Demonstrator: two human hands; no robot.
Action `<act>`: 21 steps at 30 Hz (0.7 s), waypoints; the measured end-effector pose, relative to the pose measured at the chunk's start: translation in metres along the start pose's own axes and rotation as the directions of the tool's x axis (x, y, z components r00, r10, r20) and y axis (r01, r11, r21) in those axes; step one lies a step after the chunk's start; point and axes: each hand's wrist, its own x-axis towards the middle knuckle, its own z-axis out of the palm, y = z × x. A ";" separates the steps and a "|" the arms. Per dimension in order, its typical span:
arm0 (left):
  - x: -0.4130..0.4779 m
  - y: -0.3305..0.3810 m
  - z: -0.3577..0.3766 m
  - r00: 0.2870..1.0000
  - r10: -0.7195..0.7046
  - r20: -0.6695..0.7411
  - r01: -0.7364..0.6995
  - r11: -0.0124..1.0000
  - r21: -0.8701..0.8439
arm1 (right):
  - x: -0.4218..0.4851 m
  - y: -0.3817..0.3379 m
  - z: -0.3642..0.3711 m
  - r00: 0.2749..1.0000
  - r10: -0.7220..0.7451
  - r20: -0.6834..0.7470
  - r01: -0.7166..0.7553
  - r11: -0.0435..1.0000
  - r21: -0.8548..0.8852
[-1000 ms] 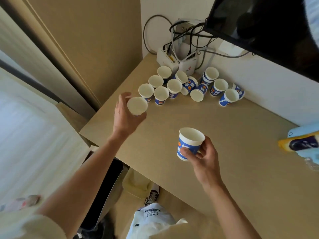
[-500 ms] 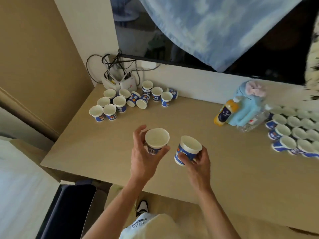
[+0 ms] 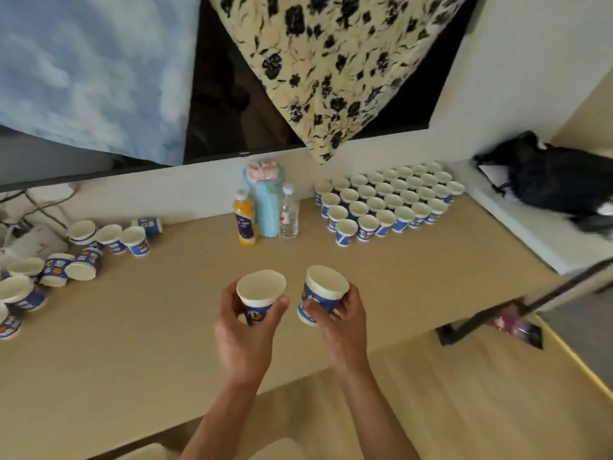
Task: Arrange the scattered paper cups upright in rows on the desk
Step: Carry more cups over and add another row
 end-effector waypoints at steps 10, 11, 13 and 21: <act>-0.029 0.012 0.140 0.937 0.024 0.348 -0.009 0.999 -0.044 | 0.032 -0.007 -0.132 0.964 0.036 -0.264 -0.034 0.999 0.012; -0.029 0.010 0.155 0.929 0.015 0.371 -0.001 0.999 -0.039 | 0.039 -0.006 -0.145 0.958 0.033 -0.285 -0.034 0.999 -0.001; -0.028 0.004 0.191 0.908 -0.001 0.420 0.016 0.999 -0.033 | 0.057 -0.004 -0.172 0.947 0.030 -0.320 -0.037 0.999 -0.016; -0.005 0.000 0.336 0.858 -0.064 0.510 0.101 0.994 -0.044 | 0.149 -0.020 -0.262 0.924 0.071 -0.377 -0.123 0.986 -0.115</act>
